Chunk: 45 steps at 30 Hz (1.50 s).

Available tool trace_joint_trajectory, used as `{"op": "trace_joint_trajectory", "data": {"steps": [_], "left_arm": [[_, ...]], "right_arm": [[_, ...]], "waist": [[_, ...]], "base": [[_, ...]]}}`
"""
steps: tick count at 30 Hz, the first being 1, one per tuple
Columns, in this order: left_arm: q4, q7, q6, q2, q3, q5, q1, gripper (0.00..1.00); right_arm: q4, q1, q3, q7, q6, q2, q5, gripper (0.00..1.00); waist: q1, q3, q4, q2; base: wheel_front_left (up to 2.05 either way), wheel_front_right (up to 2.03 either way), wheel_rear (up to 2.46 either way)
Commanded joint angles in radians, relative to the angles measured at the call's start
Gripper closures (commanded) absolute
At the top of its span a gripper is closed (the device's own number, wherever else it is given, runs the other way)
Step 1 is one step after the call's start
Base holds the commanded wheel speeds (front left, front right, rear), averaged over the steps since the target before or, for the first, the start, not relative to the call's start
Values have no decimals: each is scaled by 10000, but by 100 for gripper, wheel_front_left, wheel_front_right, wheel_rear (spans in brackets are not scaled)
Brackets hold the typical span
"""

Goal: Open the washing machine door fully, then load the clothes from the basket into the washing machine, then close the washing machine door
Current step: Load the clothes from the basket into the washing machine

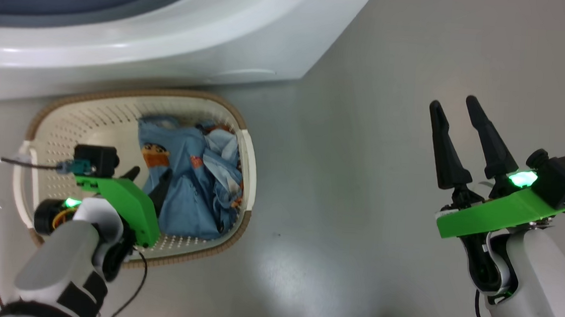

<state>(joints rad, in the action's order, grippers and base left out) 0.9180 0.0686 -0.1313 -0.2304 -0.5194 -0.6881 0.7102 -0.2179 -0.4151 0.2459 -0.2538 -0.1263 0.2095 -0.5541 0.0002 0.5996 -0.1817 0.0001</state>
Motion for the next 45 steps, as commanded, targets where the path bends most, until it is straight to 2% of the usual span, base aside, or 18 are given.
{"op": "trace_joint_trajectory", "data": {"steps": [1, 9, 17, 26, 35, 36, 37, 45], "left_arm": [[60, 72, 7, -399, 74, -227, 307, 0], [801, 815, 7, -741, -733, -1370, 1311, 0], [986, 843, 6, -1063, -1235, -2009, 1763, 0], [-667, 641, 6, -1555, -2657, -3785, 1654, 0], [-941, 61, 6, -1738, -4284, -4980, 2061, 0], [-957, -104, 6, -1759, -4458, -5052, 2096, 65], [-990, -255, 6, -1782, -4633, -5139, 2118, 100], [-1195, -1198, 6, -2124, -5895, -5820, 2295, 100]], "right_arm": [[276, -18, 77, -80, -44, -12, 86, 0], [556, -396, -18, -80, -44, -255, 235, 0], [631, -522, 30, -80, -44, -408, 349, 0], [693, -444, -164, -80, -44, -595, 1303, 0], [505, -442, -171, -80, -44, -1056, 2628, 0], [474, -436, -171, -80, -44, -1106, 2740, 0], [445, -431, -181, -80, -44, -1151, 2835, 0], [350, -365, -226, -80, -44, -1412, 3099, 0]], "waist": [[-2, 1058, -173, -1], [-2, 2238, -424, -1], [-2, 2779, -617, -1], [-2, 3012, 112, -1], [-2, 3169, 960, -1], [-2, 3147, 994, -1], [-2, 3128, 1025, -1], [-2, 2931, 989, -1]], "base": [[0, 0, 0], [0, 0, 0], [4, 4, 4], [21, 21, 21], [23, 23, 23], [12, 12, 12], [7, 7, 7], [0, 0, 0]]}}
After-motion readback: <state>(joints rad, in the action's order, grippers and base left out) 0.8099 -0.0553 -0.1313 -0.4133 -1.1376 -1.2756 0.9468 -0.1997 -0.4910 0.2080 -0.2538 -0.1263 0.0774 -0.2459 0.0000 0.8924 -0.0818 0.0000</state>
